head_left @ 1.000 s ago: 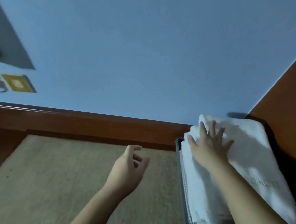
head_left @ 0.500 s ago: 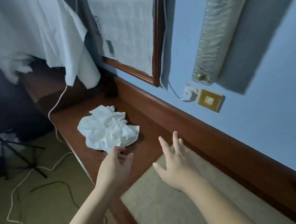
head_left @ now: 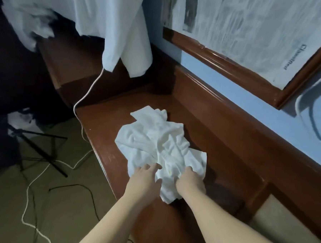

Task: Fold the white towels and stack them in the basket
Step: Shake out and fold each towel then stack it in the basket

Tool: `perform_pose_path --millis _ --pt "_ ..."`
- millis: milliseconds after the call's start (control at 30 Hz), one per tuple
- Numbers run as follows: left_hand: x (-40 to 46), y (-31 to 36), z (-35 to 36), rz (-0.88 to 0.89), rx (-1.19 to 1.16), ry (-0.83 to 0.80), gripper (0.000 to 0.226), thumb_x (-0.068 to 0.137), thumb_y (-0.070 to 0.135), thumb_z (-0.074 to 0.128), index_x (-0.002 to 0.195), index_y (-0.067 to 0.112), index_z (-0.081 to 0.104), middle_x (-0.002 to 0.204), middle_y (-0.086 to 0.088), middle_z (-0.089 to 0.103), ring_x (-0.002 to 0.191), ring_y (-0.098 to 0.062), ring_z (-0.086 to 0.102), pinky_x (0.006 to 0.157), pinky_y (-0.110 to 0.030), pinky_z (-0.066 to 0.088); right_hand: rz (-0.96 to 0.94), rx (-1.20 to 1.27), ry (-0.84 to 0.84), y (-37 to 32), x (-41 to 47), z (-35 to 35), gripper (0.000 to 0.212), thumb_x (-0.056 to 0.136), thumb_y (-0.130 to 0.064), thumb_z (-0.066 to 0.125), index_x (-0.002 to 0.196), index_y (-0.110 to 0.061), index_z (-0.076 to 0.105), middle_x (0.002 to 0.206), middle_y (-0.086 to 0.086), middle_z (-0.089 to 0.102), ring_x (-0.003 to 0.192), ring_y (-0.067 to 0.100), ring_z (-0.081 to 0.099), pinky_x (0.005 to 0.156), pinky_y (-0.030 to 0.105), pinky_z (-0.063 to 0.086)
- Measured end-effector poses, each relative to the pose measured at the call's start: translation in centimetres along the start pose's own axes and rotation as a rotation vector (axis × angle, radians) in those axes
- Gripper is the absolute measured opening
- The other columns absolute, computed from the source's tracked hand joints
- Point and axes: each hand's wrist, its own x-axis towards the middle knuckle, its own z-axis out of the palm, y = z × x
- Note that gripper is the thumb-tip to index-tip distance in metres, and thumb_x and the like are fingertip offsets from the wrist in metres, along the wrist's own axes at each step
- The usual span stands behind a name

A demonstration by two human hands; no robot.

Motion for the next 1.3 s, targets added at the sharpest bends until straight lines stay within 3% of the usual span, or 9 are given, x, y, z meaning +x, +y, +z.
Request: perform_pose_path --millis 133,300,500,633,767,867,1000,1167,1300 --pt "2.9 -0.8 0.6 0.063 0.042 -0.034 0.058 0.102 0.033 0.053 0.154 0.048 0.033 0.161 0.003 0.036 0.146 -0.023 0.029 0.11 -0.038 0.039 0.063 0.09 0.078 0.9 2.4 1.7 0.029 0.108 -0.027 0.036 0.132 -0.019 0.049 0.122 0.008 0.061 0.095 0.029 0.061 0.082 0.041 0.055" --pt "5.3 2.1 -0.3 0.196 0.12 -0.027 0.065 0.105 0.041 0.05 0.159 0.054 0.017 0.175 0.007 -0.004 0.161 -0.026 -0.004 0.128 -0.048 0.016 -0.225 0.268 0.117 2.1 -1.7 -1.6 0.016 0.104 -0.021 0.05 0.095 -0.035 0.048 0.087 -0.01 0.059 0.074 0.011 0.056 0.056 0.026 0.042" --pt "4.9 10.2 -5.6 0.621 0.082 0.109 0.03 0.099 0.05 0.055 0.122 0.032 0.064 0.121 0.012 0.063 0.122 -0.018 0.051 0.101 -0.032 0.038 -0.465 0.458 0.343 6.2 -10.7 -13.4 0.023 0.103 -0.016 0.059 0.1 -0.039 0.059 0.099 -0.029 0.064 0.097 -0.005 0.06 0.075 0.005 0.044" --pt "0.5 17.4 -10.2 0.794 -0.069 0.157 0.028 0.101 0.055 0.053 0.108 0.028 0.059 0.095 0.015 0.06 0.09 -0.011 0.05 0.086 -0.035 0.044 -0.518 0.476 0.478 10.0 -18.4 -21.8 0.024 0.104 -0.017 0.058 0.101 -0.042 0.059 0.103 -0.038 0.061 0.104 -0.019 0.054 0.078 -0.003 0.04" --pt "-6.9 25.6 -14.6 0.966 -0.274 0.253 0.01 0.106 0.032 0.057 0.11 0.027 0.065 0.097 0.014 0.062 0.092 -0.009 0.056 0.079 -0.029 0.046 -0.566 0.604 0.663 14.0 -26.2 -29.7 0.024 0.104 -0.014 0.056 0.101 -0.036 0.066 0.094 -0.019 0.069 0.091 0.001 0.063 0.075 0.021 0.045" --pt "-15.2 32.2 -18.1 0.988 -0.526 0.143 0.013 0.107 0.03 0.058 0.102 0.019 0.063 0.086 0.004 0.058 0.077 -0.008 0.054 0.067 -0.024 0.041 -0.609 0.724 0.789 16.4 -32.8 -35.5 0.03 0.101 -0.012 0.052 0.098 -0.037 0.067 0.082 -0.005 0.068 0.079 0.009 0.059 0.076 0.036 0.047" --pt "-26.9 38.9 -21.9 1.063 -0.755 -0.053 0.021 0.098 0.042 0.066 0.108 0.023 0.066 0.086 -0.001 0.067 0.074 -0.015 0.064 0.063 -0.029 0.051 -0.674 0.634 0.969 20.1 -44.2 -42.3 0.033 0.1 -0.01 0.048 0.104 -0.035 0.07 0.076 -0.019 0.063 0.071 0.004 0.054 0.067 0.024 0.043" --pt "-36.4 44.0 -25.4 1.176 -0.643 0.356 0.011 0.097 0.021 0.073 0.089 0.029 0.072 0.074 0.011 0.066 0.064 -0.005 0.058 0.058 -0.02 0.046 -0.66 0.319 1.03 26.5 -57.7 -47.8 0.023 0.099 -0.021 0.06 0.095 -0.038 0.075 0.088 -0.009 0.074 0.082 0.014 0.065 0.073 0.029 0.049" --pt "-40.9 46.3 -27.2 1.138 -0.47 0.513 0.009 0.09 0.034 0.08 0.086 0.033 0.072 0.073 -0.004 0.067 0.06 -0.017 0.06 0.054 -0.028 0.047 -0.594 0.106 1.033 30.9 -64.4 -49.4 0.017 0.096 -0.035 0.072 0.082 -0.027 0.074 0.073 -0.01 0.071 0.065 0.002 0.057 0.06 0.014 0.042"
